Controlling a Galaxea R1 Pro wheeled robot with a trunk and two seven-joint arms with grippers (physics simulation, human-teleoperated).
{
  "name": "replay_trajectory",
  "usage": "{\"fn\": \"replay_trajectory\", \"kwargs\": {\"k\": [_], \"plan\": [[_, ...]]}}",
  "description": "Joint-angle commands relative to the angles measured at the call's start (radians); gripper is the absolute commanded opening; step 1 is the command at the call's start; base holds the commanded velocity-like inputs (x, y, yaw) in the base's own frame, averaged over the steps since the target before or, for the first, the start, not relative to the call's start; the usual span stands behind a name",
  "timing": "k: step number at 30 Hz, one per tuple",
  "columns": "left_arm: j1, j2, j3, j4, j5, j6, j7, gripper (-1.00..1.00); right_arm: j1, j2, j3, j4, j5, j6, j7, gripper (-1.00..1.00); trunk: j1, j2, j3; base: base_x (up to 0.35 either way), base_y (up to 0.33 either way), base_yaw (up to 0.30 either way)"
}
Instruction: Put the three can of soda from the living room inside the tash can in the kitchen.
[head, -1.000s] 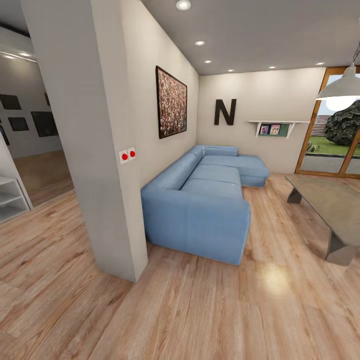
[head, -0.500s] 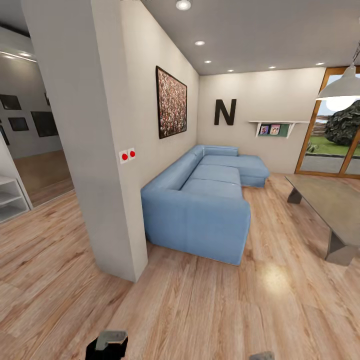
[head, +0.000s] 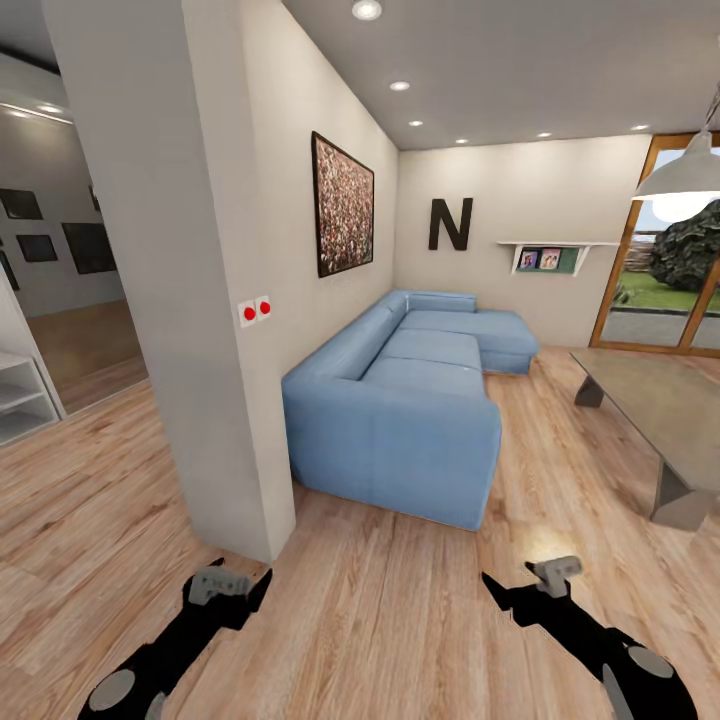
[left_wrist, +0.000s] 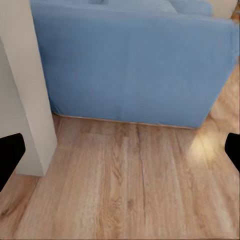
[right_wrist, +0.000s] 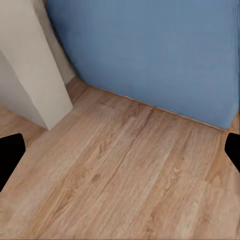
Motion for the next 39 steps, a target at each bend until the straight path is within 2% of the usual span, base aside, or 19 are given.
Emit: {"fn": "replay_trajectory", "kwargs": {"k": [1,2,4,5,6,7,11,19,39], "plan": [[0.001,0.0,0.064,-0.008,-0.006,0.002,-0.052,1.0,0.005,0.001,-0.014,0.027,0.002,0.01,0.004,1.0,0.0,0.0,0.0,0.0,0.0,0.0],[0.001,0.0,0.096,0.005,-0.01,-0.004,-0.071,1.0,0.007,0.001,-0.019,0.061,0.003,0.003,-0.004,1.0,0.0,0.0,0.0,0.0,0.0,0.0],[0.0,-0.001,0.117,0.043,-0.012,-0.027,-0.083,1.0,0.008,0.0,-0.023,0.095,0.003,-0.02,-0.019,1.0,0.0,0.0,-0.002,0.0,0.0,0.0],[0.0,-0.001,0.117,0.043,-0.012,-0.027,-0.083,1.0,0.008,0.0,-0.023,0.095,0.003,-0.02,-0.019,1.0,0.0,0.0,-0.003,0.0,0.0,0.0],[0.0,-0.001,0.132,0.102,-0.012,-0.067,-0.09,1.0,0.009,-0.003,-0.025,0.125,0.003,-0.053,-0.034,1.0,0.0,0.0,-0.004,0.0,0.0,0.0],[0.0,-0.001,0.132,0.102,-0.012,-0.067,-0.09,1.0,0.009,-0.003,-0.025,0.125,0.003,-0.053,-0.034,1.0,0.0,0.0,-0.005,0.0,0.0,0.0],[0.0,-0.004,0.154,0.24,-0.012,-0.181,-0.1,1.0,0.01,-0.006,-0.028,0.189,0.003,-0.126,-0.056,1.0,0.0,0.0,-0.01,0.0,0.0,0.0],[0.0,-0.005,0.156,0.272,-0.014,-0.208,-0.102,1.0,0.01,-0.01,-0.03,0.219,0.002,-0.14,-0.062,1.0,0.0,0.0,-0.023,0.0,0.0,0.0],[0.0,-0.006,0.156,0.276,-0.014,-0.213,-0.102,1.0,0.01,-0.011,-0.03,0.227,0.001,-0.143,-0.062,1.0,0.0,0.0,-0.055,0.0,0.0,0.0]]}}
